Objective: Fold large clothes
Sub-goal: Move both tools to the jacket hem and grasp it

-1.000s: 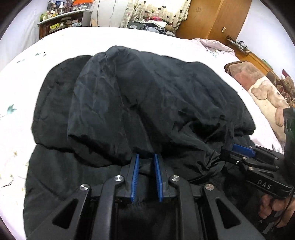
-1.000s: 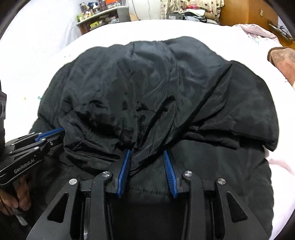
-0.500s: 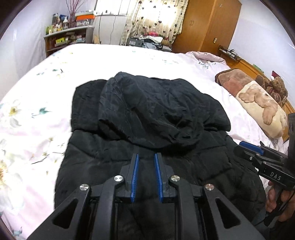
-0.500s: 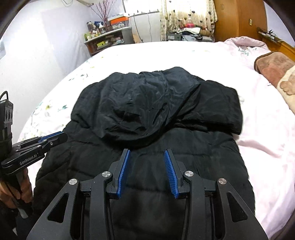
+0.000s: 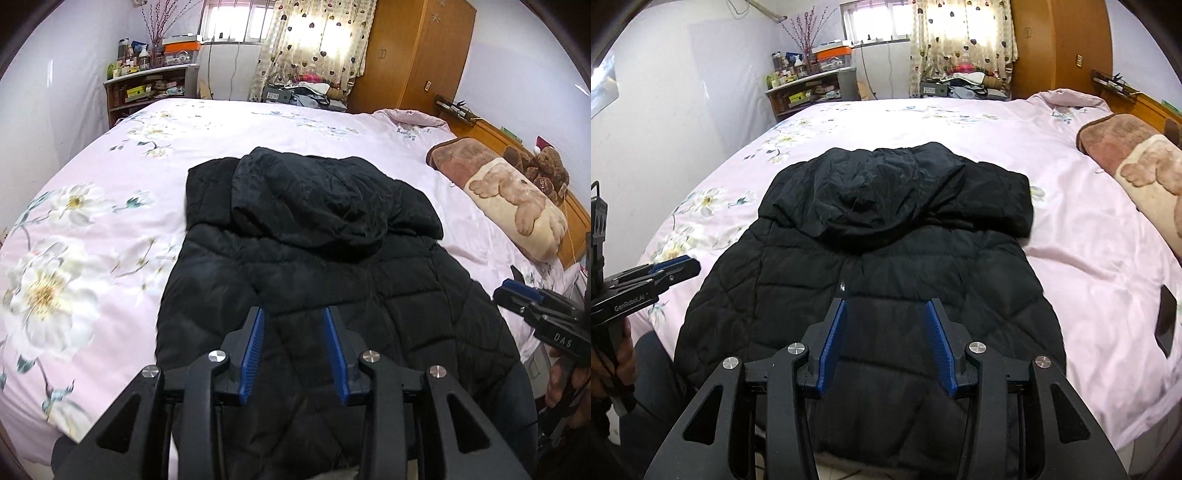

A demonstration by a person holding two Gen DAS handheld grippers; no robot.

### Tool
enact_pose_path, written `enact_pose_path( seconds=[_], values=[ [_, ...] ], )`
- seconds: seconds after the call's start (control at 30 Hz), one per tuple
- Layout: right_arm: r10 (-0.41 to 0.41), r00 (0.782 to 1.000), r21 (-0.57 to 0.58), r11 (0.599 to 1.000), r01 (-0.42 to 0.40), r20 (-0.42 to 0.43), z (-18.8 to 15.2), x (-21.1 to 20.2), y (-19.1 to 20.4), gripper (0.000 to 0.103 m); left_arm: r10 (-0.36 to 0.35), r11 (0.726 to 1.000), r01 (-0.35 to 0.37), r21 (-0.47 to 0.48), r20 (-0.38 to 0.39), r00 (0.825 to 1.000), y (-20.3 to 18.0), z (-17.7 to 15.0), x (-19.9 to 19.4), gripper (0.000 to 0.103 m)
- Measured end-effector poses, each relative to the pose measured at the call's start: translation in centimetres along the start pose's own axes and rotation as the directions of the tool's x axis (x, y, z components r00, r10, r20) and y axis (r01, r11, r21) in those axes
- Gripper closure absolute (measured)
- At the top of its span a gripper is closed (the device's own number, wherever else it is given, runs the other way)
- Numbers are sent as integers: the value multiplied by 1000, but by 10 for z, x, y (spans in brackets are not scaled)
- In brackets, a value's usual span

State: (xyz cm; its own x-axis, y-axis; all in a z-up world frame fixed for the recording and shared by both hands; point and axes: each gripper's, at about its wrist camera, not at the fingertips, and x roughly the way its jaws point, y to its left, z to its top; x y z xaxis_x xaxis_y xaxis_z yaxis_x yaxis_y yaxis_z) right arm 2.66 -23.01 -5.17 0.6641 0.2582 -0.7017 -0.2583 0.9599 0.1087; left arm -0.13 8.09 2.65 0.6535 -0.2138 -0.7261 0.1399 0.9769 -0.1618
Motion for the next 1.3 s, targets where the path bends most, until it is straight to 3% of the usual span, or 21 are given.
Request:
enact_pose_path(
  seconds=[0.37,0.7,1.2,1.3],
  values=[
    [-18,1000,41,999,19,-3,-25,-17,-13,54,31,1000,-31,-7,-9,999,6,-25,-16,67],
    [-31,999,77,997,31,-11,-31,-13,-31,52,71,997,-71,-19,3,997,19,-27,-14,54],
    [-108,987,196,972,130,-121,-42,23,-115,44,162,982,-173,-80,-124,979,85,-48,37,47],
    [-119,982,223,963,150,-145,-43,32,-132,42,146,980,-164,-109,-160,976,96,-54,49,44]
  ],
)
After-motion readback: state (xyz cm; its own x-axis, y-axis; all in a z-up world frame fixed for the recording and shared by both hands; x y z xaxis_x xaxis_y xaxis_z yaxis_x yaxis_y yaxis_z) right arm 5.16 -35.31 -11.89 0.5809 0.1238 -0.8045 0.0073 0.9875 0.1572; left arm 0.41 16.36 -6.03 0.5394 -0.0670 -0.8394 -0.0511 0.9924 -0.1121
